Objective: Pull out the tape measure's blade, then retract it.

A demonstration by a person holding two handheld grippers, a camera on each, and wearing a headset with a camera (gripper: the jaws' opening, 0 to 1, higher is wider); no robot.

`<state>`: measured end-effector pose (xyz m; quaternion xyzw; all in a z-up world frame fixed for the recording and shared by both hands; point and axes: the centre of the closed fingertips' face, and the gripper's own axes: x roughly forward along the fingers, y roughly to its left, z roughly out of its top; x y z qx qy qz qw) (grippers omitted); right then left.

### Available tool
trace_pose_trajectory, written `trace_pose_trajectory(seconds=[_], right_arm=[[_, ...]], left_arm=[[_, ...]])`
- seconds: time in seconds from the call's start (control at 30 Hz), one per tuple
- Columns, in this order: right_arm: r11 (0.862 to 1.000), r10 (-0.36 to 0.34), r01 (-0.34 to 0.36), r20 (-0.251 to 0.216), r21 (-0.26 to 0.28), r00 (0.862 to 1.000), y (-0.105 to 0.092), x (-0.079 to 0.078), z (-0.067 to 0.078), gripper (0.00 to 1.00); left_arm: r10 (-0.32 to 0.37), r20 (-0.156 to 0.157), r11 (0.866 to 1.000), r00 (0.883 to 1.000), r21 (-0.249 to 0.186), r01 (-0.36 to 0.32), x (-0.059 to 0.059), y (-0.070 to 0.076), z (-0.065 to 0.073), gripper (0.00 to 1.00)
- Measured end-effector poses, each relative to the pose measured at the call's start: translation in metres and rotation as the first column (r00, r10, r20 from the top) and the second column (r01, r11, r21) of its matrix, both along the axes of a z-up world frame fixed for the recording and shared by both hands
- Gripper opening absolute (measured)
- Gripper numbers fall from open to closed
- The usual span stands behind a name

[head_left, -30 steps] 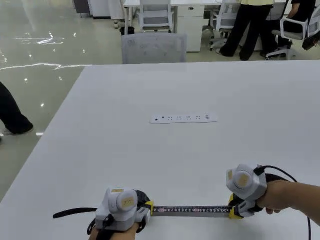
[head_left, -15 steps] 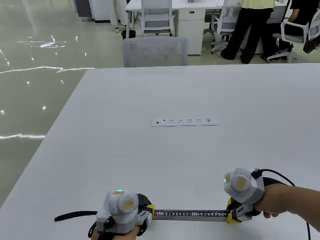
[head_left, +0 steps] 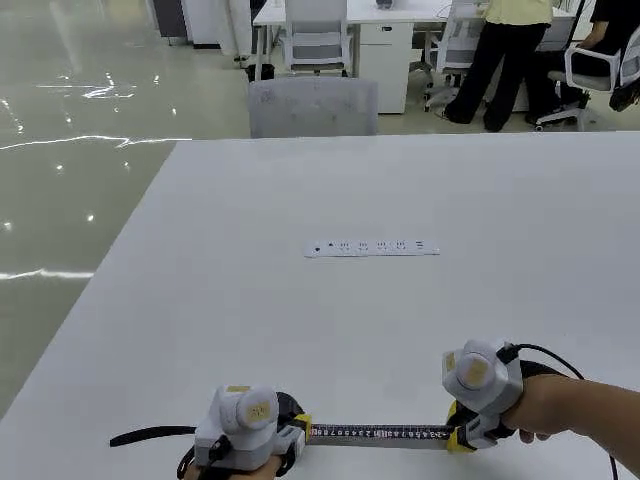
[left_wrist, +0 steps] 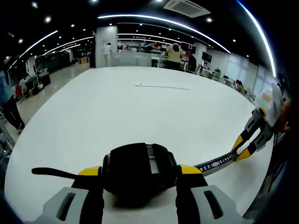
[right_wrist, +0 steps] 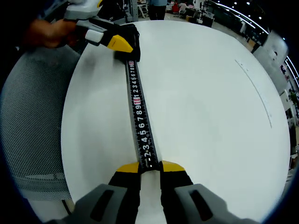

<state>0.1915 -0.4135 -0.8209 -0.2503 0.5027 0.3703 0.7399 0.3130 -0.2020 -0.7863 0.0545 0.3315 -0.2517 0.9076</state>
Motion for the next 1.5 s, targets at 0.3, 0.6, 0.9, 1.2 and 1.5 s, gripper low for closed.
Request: trace_pose_trajectory(seconds=[0.3,0.6,0.9,1.2,1.5], right_arm=[[1.0,0.007,-0.007,0.008,0.007,1.0,0.009,0.006,0.0,0.14],[1.0,0.007,-0.008,0.011,0.01,1.0,0.015,0.009,0.0,0.14],[1.0,0.009,-0.009,0.019,0.016,1.0,0.021,0.013,-0.001,0.14],[1.0,0.014,-0.014,0.025,0.026,1.0,0.027,0.017,-0.001,0.14],[0.999,0.02,-0.021,0.031,0.028,0.999,0.034,0.02,0.0,0.14]], left_arm=[[0.007,-0.005,1.0,1.0,0.002,-0.007,0.0,0.0,0.0,0.59],[0.01,-0.008,1.0,1.0,-0.001,-0.01,0.0,0.001,0.0,0.59],[0.015,-0.011,1.0,1.0,-0.004,-0.015,-0.001,0.001,0.0,0.59],[0.018,-0.015,1.0,1.0,-0.013,-0.019,-0.001,0.0,-0.001,0.59],[0.021,-0.018,1.0,1.0,-0.017,-0.021,-0.001,0.0,0.0,0.59]])
